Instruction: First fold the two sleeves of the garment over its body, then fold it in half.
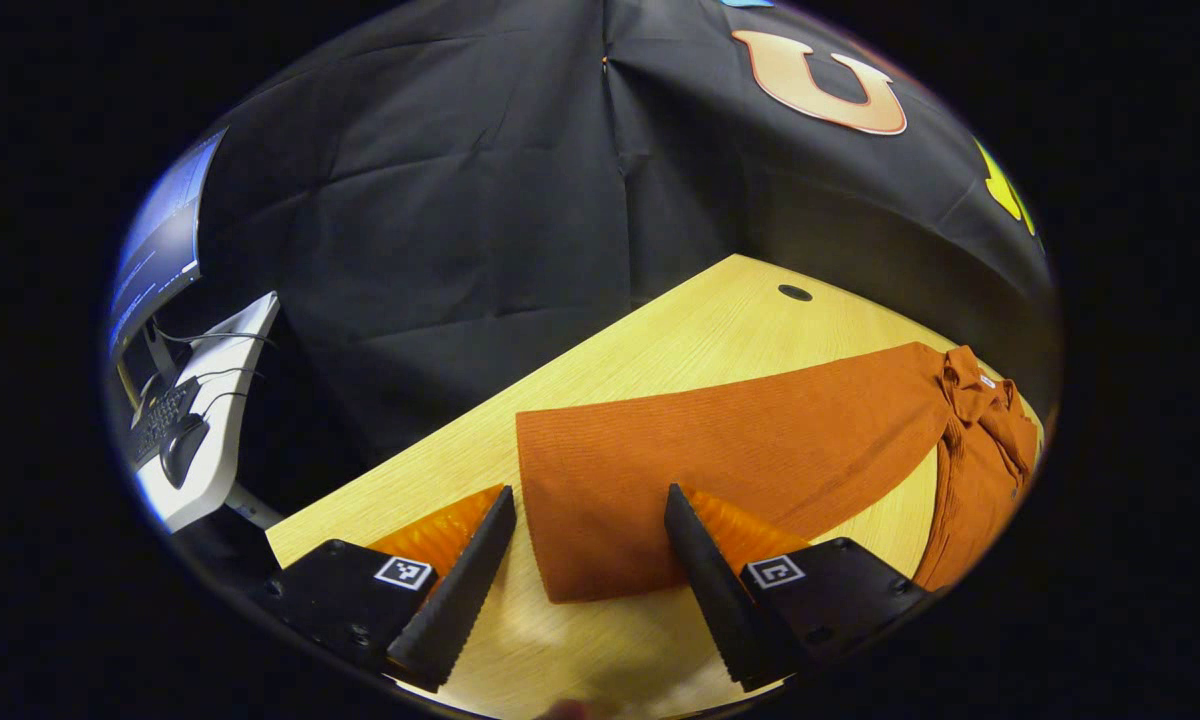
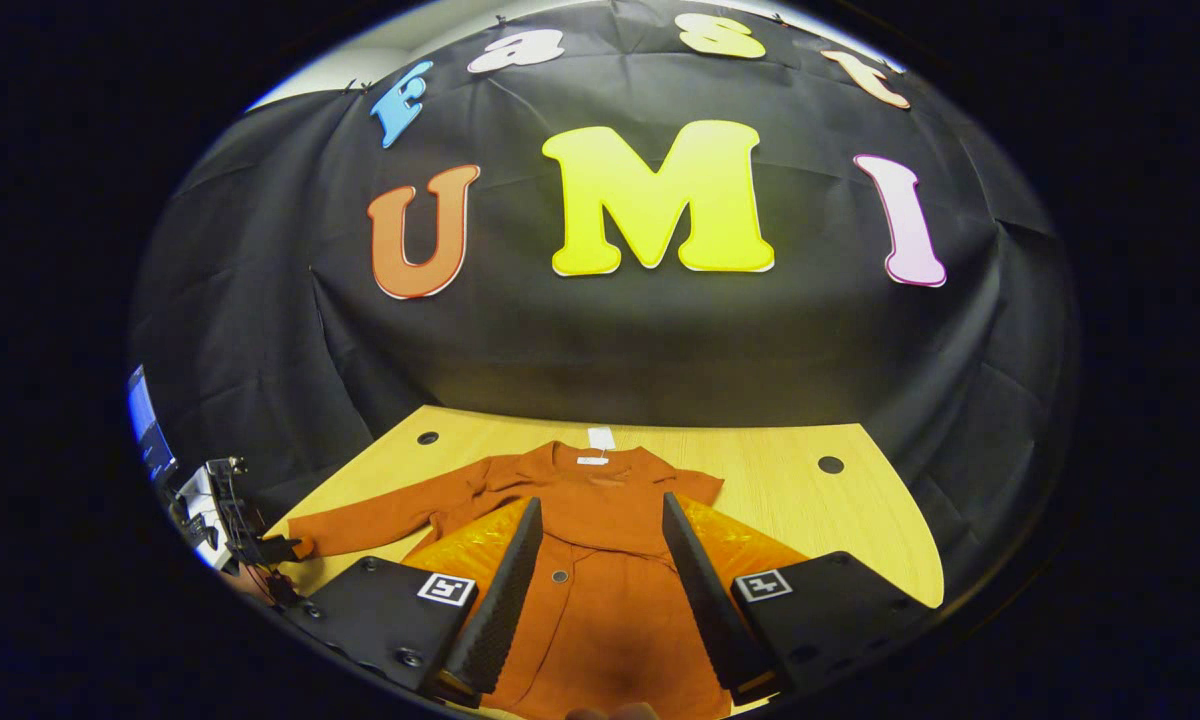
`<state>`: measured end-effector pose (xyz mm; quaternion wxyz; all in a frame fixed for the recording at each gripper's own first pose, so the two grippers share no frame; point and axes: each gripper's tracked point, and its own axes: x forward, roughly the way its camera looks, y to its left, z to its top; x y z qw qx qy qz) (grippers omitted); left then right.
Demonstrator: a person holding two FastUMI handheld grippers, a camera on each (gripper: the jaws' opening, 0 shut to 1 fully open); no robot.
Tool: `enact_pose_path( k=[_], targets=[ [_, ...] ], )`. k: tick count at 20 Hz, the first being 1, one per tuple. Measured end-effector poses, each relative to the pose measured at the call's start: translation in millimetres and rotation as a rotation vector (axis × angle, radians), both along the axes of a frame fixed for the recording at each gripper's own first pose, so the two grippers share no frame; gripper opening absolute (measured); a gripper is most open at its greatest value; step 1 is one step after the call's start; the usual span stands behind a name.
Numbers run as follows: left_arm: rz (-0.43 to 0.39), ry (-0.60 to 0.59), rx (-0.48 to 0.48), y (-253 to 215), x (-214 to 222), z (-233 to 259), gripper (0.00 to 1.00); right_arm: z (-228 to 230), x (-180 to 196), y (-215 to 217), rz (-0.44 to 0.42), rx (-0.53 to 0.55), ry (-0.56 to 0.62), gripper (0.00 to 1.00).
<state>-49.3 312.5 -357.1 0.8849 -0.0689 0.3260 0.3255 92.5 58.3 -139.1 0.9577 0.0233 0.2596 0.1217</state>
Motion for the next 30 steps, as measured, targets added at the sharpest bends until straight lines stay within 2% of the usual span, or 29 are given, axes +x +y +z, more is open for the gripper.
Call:
enact_pose_path(
  k=[2, 4, 6, 7, 8, 9, 11, 14, 16, 19, 24, 26, 27, 30],
  targets=[
    [0.021, -0.013, -0.009, -3, 1, 1, 0.67, -2, 2, -3, 0.012, -0.008, 0.003, 0.79],
    [0.0, -0.008, -0.011, -5, 6, 2, 0.36, 0, 1, -6, 0.027, -0.017, 0.001, 0.79],
    [-0.021, 0.015, -0.017, -3, 9, 3, 0.11, 2, -2, -6, 0.039, -0.016, 0.0, 0.79],
    [-0.023, -0.005, -0.091, -8, 14, 2, 0.03, 2, -6, -7, 0.043, -0.012, 0.004, 0.79],
    [-0.021, -0.058, -0.18, -16, 25, 6, 0.03, 0, -9, -9, 0.039, -0.008, 0.009, 0.79],
    [-0.012, -0.083, -0.192, -13, 29, 14, 0.03, -4, -14, -13, 0.034, -0.004, 0.017, 0.79],
    [-0.027, -0.129, -0.192, -4, 40, 37, 0.03, -14, -22, -20, 0.029, -0.001, 0.039, 0.8],
    [-0.093, -0.171, -0.185, -9, 71, 70, 0.03, -25, -35, -36, 0.015, 0.003, 0.063, 0.85],
    [-0.145, -0.196, -0.174, -19, 98, 95, 0.03, -27, -43, -52, -0.002, 0.003, 0.064, 0.83],
    [-0.237, -0.261, -0.154, -42, 149, 146, 0.03, -25, -54, -73, -0.024, 0.007, 0.042, 0.85],
    [-0.411, -0.336, -0.099, -101, 229, 215, 0.03, -26, -69, -110, -0.101, 0.051, 0.028, 0.83],
    [-0.462, -0.339, -0.081, -141, 259, 225, 0.03, -26, -78, -134, -0.156, 0.076, 0.023, 0.85],
    [-0.485, -0.344, -0.091, -161, 271, 230, 0.03, -27, -82, -142, -0.178, 0.089, 0.028, 0.83],
    [-0.594, -0.365, -0.111, -234, 306, 243, 0.03, -29, -88, -170, -0.238, 0.096, 0.025, 0.86]
  ],
)
